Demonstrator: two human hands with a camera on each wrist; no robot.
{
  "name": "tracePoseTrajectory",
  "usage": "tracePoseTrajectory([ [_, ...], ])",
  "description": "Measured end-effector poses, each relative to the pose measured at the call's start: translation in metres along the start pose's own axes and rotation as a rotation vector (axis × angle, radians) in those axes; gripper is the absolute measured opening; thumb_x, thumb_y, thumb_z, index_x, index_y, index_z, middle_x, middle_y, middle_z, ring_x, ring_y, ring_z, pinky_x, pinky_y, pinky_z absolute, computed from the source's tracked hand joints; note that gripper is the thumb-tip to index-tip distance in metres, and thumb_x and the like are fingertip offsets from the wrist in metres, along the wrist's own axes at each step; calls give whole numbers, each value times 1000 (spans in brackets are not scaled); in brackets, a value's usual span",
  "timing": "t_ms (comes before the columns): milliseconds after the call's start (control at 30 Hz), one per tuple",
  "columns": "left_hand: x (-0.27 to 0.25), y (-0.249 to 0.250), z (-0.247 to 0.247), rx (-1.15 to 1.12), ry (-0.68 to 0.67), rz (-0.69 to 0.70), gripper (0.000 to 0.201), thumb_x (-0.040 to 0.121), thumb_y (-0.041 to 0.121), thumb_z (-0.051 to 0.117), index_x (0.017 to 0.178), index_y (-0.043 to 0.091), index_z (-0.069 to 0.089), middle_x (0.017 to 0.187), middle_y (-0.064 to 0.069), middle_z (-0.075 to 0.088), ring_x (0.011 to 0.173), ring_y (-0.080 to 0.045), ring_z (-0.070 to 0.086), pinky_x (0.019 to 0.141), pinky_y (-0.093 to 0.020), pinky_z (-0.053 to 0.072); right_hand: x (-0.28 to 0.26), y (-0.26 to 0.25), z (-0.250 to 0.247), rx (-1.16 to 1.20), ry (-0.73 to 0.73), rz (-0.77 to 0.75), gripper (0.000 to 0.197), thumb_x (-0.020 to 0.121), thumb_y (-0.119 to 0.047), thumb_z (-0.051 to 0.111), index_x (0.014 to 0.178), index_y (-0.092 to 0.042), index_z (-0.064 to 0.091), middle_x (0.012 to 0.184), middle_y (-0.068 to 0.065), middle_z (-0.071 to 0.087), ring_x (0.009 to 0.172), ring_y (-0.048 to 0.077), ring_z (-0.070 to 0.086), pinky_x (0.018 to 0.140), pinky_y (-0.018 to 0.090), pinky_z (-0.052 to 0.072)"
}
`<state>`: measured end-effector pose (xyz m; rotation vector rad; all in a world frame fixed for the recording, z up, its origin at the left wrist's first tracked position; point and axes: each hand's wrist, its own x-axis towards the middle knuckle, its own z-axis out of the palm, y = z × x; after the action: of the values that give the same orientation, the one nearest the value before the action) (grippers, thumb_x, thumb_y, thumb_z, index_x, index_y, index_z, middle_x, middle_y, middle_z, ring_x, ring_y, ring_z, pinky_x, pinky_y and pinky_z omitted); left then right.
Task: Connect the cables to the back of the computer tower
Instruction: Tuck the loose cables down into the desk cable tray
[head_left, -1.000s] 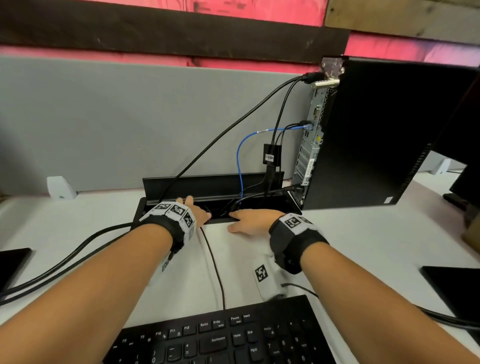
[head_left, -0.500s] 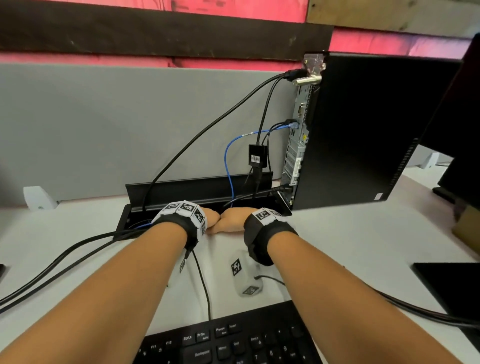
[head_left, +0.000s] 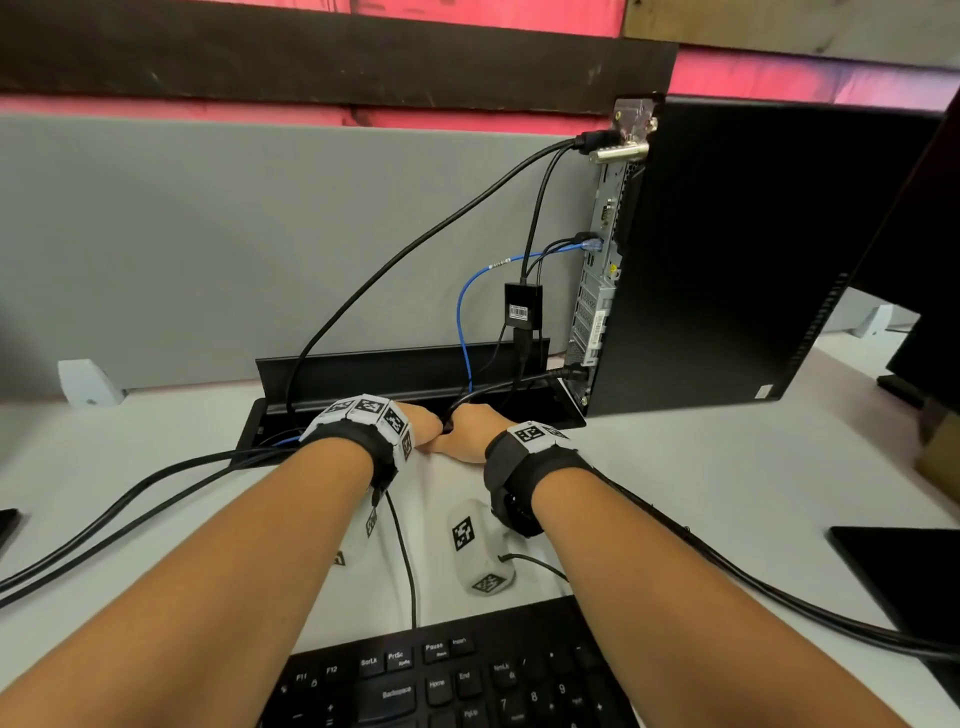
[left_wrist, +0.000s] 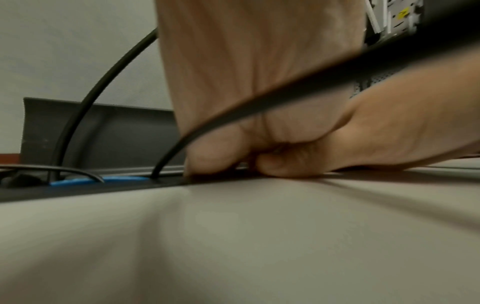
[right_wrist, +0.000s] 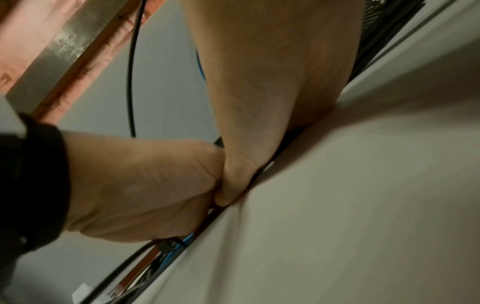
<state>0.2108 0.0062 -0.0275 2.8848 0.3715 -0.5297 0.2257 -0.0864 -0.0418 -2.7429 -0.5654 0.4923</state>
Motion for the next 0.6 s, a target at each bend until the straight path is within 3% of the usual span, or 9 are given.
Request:
tracePoseTrajectory([
  [100, -4, -4, 2, 15, 65, -49, 46, 100, 29, 35, 141, 8, 36, 145, -15, 39, 131, -31, 42, 108, -37, 33, -1, -5, 0, -102, -56, 20, 55, 96, -48, 44, 129, -6, 54, 129, 14, 59, 119, 30, 54, 98, 35, 42],
  [267, -10, -9, 2, -17, 88, 15, 36, 101, 19, 32, 131, 8, 50, 136, -9, 51, 127, -25, 48, 106, -33, 35, 3, -10, -5, -190, -95, 6, 60, 89, -58, 48, 131, -16, 56, 128, 7, 61, 116, 28, 57, 100, 38, 43],
  [467, -13, -10, -2, 85, 149, 111, 33, 96, 9, 45, 127, 9, 57, 127, -12, 57, 116, -27, 57, 99, -32, 47, -1, -10, -6, -159, -103, 19, 60, 89, -58, 47, 136, -21, 50, 135, 7, 56, 123, 28, 52, 102, 39, 39],
  [533, -12, -12, 0, 57, 192, 133, 32, 95, 8, 46, 125, 10, 55, 121, -13, 60, 106, -27, 61, 91, -34, 50, -4, -8, -5, -122, -112, 19, 63, 91, -56, 48, 141, -18, 44, 142, 10, 48, 133, 30, 41, 107, 41, 34],
  [600, -13, -14, 0, 44, 208, 110, 26, 95, 10, 46, 119, 8, 55, 115, -14, 61, 94, -26, 61, 85, -34, 51, -2, -3, 0, -44, -66, 9, 66, 85, -58, 55, 134, -14, 51, 139, 12, 48, 132, 30, 40, 108, 42, 38],
])
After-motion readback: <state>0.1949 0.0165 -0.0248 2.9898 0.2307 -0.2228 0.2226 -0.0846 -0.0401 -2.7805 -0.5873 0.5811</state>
